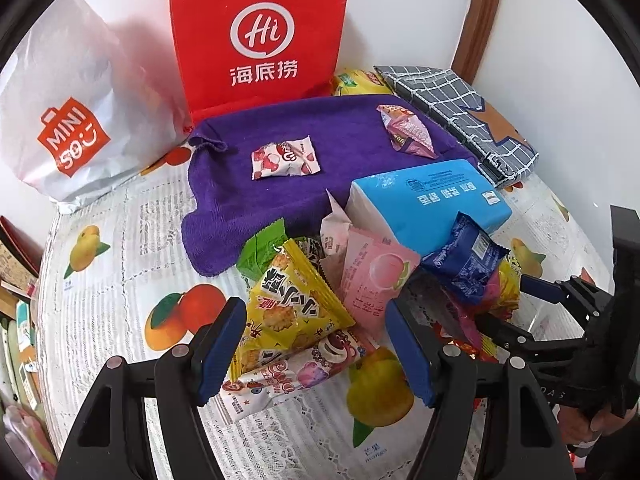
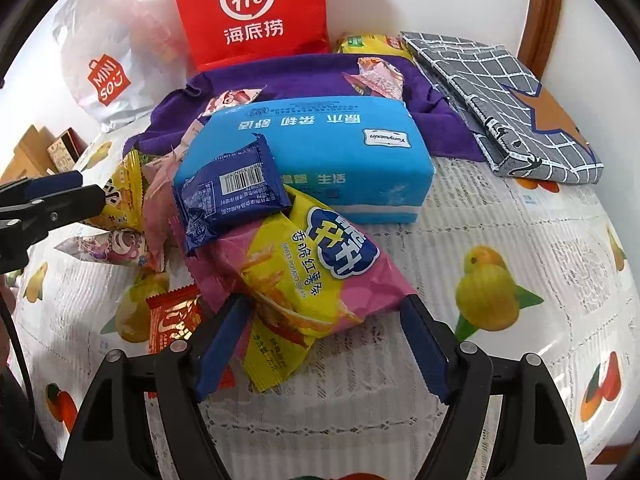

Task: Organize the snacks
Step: 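Reach the right tool to the pink-and-yellow chips bag and close on it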

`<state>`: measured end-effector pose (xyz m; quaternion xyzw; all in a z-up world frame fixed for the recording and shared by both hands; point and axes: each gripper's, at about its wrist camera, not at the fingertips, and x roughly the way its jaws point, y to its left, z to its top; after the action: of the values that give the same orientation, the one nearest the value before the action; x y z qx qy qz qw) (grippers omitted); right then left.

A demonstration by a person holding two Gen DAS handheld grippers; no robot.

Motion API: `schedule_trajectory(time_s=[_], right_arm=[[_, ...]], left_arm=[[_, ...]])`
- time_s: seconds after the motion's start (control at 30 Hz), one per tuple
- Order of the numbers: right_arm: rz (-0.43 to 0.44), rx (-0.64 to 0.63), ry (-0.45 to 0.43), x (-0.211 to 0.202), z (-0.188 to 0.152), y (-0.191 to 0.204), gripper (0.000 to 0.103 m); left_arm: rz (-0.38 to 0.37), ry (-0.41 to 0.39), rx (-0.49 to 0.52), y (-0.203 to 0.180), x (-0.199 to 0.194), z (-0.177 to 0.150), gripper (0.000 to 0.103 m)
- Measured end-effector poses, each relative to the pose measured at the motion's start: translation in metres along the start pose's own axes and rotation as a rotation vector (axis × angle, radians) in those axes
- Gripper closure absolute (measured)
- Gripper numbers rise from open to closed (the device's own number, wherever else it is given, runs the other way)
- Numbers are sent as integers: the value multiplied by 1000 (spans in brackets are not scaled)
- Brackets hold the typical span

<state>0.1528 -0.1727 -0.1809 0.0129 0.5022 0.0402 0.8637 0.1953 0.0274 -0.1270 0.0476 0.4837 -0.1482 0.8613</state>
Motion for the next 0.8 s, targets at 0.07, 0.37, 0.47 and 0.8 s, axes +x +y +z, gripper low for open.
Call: schedule_trajectory(time_s=[0.07, 0.37, 0.47, 0.8], right_arm=[[16, -1, -18, -2, -1, 0, 31], [47, -31, -44, -10, -7, -2, 64], [70, -35, -48, -14, -10, -5, 67], [95, -50, -63, -26, -20, -13, 68]], left_arm=[[-6, 6, -10, 2, 2, 0, 33], [-35, 16, -28, 4, 6, -2, 33], [-37, 16, -29, 4, 5, -2, 33], [-46, 17, -35, 6, 7, -2, 33]])
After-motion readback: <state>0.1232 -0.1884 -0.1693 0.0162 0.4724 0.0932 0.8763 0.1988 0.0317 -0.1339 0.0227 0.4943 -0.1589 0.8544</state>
